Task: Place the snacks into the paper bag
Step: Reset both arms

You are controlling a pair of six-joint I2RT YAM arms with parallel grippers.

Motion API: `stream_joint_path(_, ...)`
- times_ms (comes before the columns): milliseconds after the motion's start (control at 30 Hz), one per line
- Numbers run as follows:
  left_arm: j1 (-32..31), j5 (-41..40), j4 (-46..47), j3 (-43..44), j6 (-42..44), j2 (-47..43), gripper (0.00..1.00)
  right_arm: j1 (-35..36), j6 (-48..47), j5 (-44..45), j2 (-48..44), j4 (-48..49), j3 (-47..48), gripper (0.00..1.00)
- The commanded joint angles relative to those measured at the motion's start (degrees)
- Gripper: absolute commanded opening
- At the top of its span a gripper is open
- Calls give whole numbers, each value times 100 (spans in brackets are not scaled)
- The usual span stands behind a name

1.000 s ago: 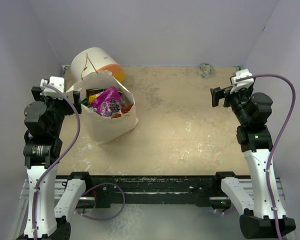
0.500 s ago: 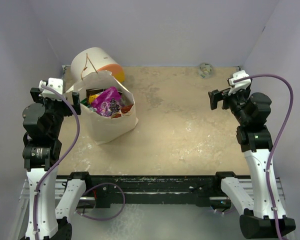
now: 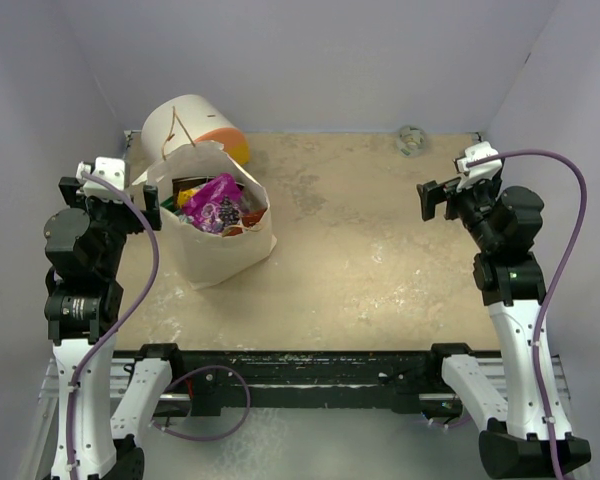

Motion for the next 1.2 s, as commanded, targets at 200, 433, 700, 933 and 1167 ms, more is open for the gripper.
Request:
stream_joint_path(200,62,-63,110,110,-118,-3,99,-32,-92,-210,-27,112,192,100)
stream_joint_path(433,79,-87,101,119,-123,9,99,-32,-88,-227,12,79,209,100)
stream_joint_path(700,88,-87,109,109,-123,13,99,-32,-126,-245,16,68,211,100)
stream_joint_path(933,88,-87,119,92,-114,-2,99,-32,-141,-259,-5,59,211,100)
stream_joint_path(1167,99,-105,135,80,-101,-14,99,-32,-155,-281,-20,59,202,100)
